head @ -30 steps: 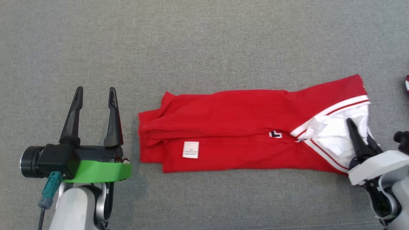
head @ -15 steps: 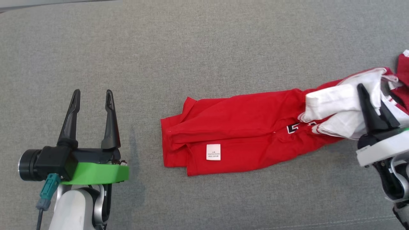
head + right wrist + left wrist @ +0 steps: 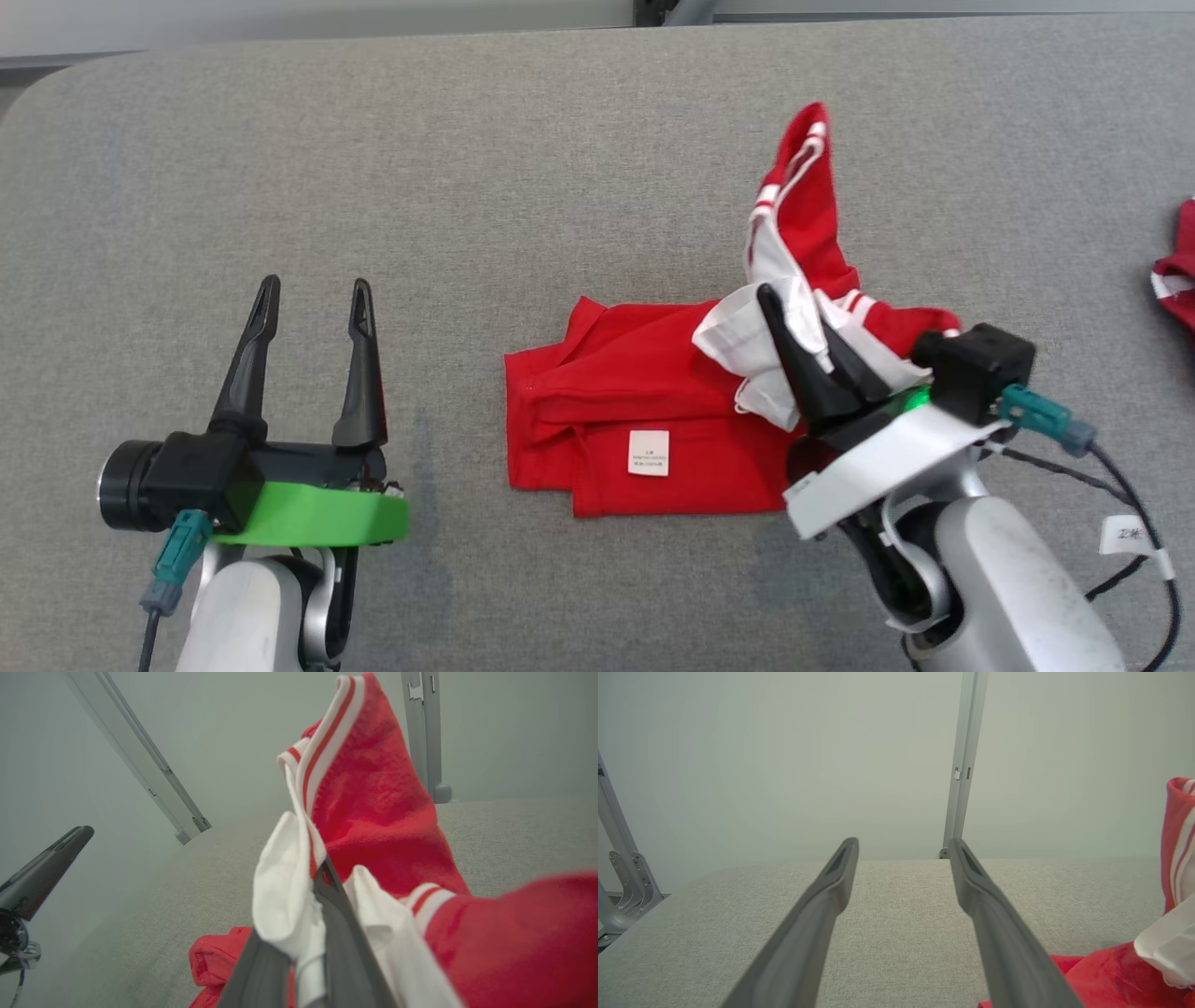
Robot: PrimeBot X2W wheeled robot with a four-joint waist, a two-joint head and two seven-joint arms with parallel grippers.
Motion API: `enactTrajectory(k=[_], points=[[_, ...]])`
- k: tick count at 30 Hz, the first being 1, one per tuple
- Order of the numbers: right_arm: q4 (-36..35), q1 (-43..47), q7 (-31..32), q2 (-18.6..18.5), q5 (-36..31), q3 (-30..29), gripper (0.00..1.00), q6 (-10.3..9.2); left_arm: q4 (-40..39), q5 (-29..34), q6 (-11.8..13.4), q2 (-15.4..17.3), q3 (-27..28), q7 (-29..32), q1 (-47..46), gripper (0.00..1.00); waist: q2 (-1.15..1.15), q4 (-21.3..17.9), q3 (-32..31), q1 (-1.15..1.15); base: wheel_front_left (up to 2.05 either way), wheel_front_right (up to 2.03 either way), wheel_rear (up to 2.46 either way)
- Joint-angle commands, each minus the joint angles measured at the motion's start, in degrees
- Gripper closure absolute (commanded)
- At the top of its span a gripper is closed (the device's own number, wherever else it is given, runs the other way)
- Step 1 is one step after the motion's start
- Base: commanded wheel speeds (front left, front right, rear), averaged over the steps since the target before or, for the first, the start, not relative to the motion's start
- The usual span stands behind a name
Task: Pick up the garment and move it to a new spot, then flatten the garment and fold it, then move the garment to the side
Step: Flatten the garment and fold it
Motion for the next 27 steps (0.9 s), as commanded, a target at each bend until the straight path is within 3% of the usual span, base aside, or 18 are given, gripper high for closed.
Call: enactTrajectory(k=[1,6,13,14,15,16,21,27], points=[[0.57,-0.45,-0.41,0.35,-0.88,0.14,1.0,-0.01,0.11,-0.44,-0.14,-0.1,-0.09,-0.4,-0.25,0.0,0.0,0.85,0.01,0.0,0.0,0.0,0.0],[8.03,-1.66,-3.08,3.67,-2.32,2.49,1.0,-0.01,0.61,-0.29,-0.71,-0.74,-1.03,-0.4,-1.11,0.0,0.0,2.38,0.86,0.0,0.0,0.0,0.0],[17.11,-4.98,-7.46,4.43,-0.62,6.3,1.0,-0.01,1.17,0.21,-1.31,-1.21,-1.49,-0.41,-2.57,0.0,0.0,3.35,2.68,0.0,0.0,0.0,0.0],[17.88,-5.49,-8.05,4.46,0.19,7.15,0.95,-0.01,1.24,0.34,-1.3,-1.25,-1.54,-0.4,-2.76,0.0,0.0,3.41,2.88,0.0,0.0,0.0,0.0],[18.57,-6.0,-8.65,4.46,0.83,8.05,0.54,-0.01,1.35,0.44,-1.33,-1.31,-1.54,-0.41,-2.86,0.0,0.0,3.44,3.01,0.0,0.0,0.0,0.0],[19.08,-6.41,-9.25,4.47,1.44,8.93,0.0,-0.01,1.49,0.48,-1.4,-1.34,-1.57,-0.41,-2.91,0.0,0.0,3.44,3.13,0.0,0.0,0.0,0.0],[19.16,-8.23,-11.72,4.46,3.15,13.58,0.0,-0.01,1.86,0.62,-1.53,-1.51,-1.31,-0.41,-3.12,0.0,0.0,3.25,3.25,0.0,0.0,0.0,0.0],[13.95,-8.89,-13.52,4.47,2.29,18.1,0.0,-0.01,2.14,0.73,-1.71,-1.63,-0.92,-0.4,-2.75,0.0,0.0,2.71,2.64,0.0,0.0,0.0,0.0]])
